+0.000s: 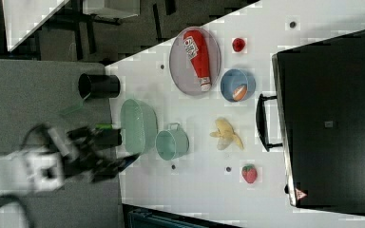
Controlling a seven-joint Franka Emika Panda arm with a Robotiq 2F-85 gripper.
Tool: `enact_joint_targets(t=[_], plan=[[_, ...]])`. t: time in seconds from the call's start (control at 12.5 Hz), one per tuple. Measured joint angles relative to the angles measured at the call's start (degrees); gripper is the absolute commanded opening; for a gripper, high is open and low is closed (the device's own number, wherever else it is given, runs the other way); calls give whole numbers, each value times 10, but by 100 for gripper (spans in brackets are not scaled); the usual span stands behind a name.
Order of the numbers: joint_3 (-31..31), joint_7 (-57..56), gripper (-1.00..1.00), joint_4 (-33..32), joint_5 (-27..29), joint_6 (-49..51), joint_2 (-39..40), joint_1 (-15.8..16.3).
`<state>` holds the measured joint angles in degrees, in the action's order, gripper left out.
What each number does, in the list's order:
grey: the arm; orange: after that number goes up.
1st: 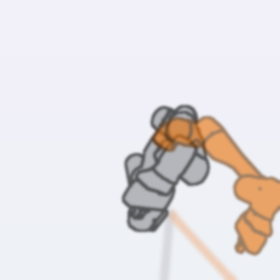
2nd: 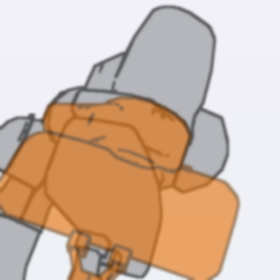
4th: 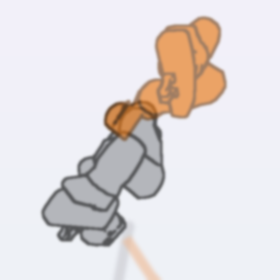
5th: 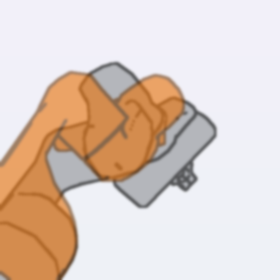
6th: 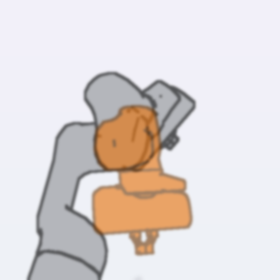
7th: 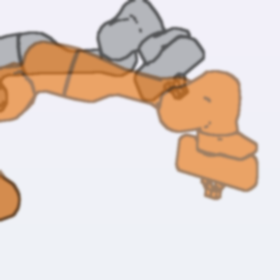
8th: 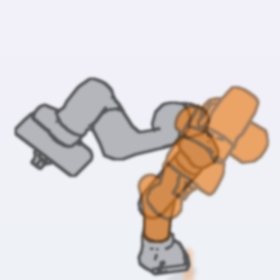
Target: Pick Banana and place it in mug.
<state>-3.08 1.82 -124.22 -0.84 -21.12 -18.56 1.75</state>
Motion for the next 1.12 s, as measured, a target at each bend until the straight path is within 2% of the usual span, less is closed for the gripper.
enact_joint_targets(t=[0.24, 0.56, 0.64, 0.88, 1.12], plan=[[-7, -61, 100, -86, -8, -102, 105, 2], [-5, -141, 100, -152, -18, -254, 227, 3], [-11, -150, 100, -159, -22, -296, 253, 8], [-10, -164, 100, -168, -22, -386, 326, -3], [-6, -172, 100, -167, 1, -424, 379, -1]])
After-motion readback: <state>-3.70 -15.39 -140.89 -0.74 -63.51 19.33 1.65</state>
